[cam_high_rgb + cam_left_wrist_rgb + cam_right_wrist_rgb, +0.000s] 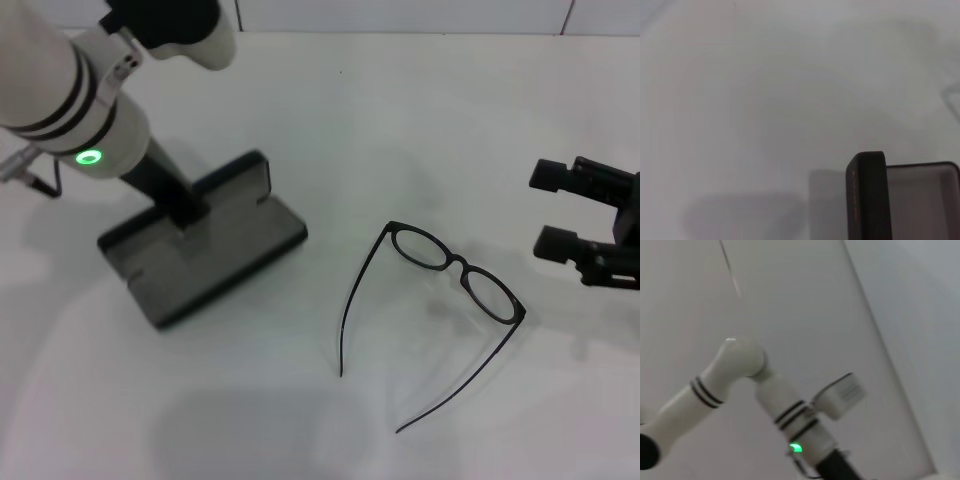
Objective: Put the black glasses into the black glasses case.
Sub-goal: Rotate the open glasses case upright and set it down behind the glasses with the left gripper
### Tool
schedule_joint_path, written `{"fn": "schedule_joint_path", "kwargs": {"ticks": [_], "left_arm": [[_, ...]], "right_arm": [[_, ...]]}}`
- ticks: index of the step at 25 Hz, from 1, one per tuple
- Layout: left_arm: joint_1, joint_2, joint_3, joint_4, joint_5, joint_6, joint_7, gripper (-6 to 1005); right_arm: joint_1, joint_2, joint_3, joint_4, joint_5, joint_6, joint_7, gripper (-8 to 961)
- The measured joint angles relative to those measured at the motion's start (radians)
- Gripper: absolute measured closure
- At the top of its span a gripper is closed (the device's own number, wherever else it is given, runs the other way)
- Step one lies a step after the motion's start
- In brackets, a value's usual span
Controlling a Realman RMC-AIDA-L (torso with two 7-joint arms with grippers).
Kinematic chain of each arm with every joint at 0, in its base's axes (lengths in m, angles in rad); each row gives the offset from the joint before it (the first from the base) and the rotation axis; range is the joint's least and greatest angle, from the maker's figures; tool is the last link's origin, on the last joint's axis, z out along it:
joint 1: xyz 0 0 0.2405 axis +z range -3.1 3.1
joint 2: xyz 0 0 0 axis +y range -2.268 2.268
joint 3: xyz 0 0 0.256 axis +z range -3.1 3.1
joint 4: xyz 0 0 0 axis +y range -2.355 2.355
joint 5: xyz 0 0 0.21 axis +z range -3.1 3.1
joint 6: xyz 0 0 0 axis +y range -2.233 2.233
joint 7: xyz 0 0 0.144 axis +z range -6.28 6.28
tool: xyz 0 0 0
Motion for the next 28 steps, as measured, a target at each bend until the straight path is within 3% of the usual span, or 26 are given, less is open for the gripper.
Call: {"fn": "schedule_joint_path", "kwargs": {"ticks": [13, 19, 28], "left_arm": [[-0.008, -0.004, 0.249, 0.007, 0.056, -0.504, 0.354, 803], [-0.085, -0.004, 0.295, -0.115, 0.056, -0.600, 0.404, 802], [-0.150, -0.006, 0.322, -0.254, 0.055, -0.603, 0.437, 803]], "right_arm": [[-0.031, -0.014, -0.008, 0.007, -0.033, -0.210, -0.065, 111], [-0.062, -0.010, -0.004, 0.007, -0.032, -0.229, -0.067, 112], [-0.070, -0.004, -0.001, 0.009, -0.027, -0.220, -0.069, 111]]}}
